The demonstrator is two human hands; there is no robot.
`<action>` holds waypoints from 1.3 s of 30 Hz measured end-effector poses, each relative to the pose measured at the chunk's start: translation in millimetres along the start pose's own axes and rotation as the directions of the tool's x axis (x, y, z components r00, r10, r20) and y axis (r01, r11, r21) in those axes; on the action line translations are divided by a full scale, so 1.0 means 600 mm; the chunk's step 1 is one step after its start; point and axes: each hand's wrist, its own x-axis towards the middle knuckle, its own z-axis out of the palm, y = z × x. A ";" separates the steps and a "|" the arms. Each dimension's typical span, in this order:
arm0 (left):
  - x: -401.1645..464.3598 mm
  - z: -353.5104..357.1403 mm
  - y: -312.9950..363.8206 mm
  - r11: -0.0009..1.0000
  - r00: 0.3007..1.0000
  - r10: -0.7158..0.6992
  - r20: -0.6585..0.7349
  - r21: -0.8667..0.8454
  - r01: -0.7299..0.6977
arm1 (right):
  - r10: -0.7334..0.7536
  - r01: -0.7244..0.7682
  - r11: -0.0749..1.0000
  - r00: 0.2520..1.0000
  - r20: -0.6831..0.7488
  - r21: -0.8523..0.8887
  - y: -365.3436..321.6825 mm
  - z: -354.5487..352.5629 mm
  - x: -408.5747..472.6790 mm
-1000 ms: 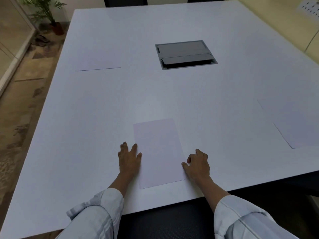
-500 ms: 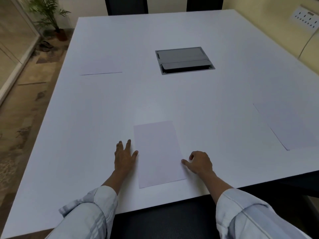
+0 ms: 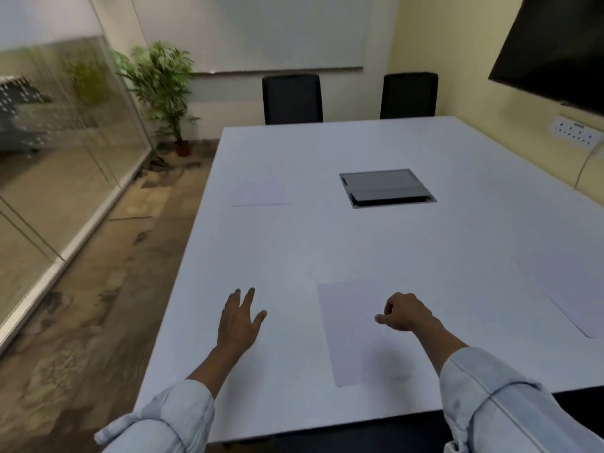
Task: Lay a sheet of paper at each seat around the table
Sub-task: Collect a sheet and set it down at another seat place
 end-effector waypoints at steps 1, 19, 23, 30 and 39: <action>0.000 -0.015 -0.019 0.999 0.999 0.032 -0.008 0.036 -0.032 | -0.018 0.018 0.999 1.000 0.003 -0.049 -0.027 0.002 -0.005; -0.008 -0.259 -0.517 0.985 0.984 0.171 0.048 0.022 -0.173 | -0.317 0.294 0.937 0.943 -0.105 -0.186 -0.660 0.367 0.017; 0.077 -0.299 -0.597 0.981 0.977 0.194 0.090 0.009 -0.196 | -0.268 0.247 0.959 0.950 -0.158 -0.142 -0.771 0.382 0.090; 0.363 -0.359 -0.700 0.948 0.940 0.302 0.159 0.051 -0.313 | -0.080 0.081 0.997 0.970 -0.231 -0.007 -0.951 0.351 0.274; 0.747 -0.402 -0.649 0.851 0.833 0.492 0.253 0.062 -0.522 | 0.148 -0.105 0.980 0.953 -0.265 0.168 -1.084 0.253 0.435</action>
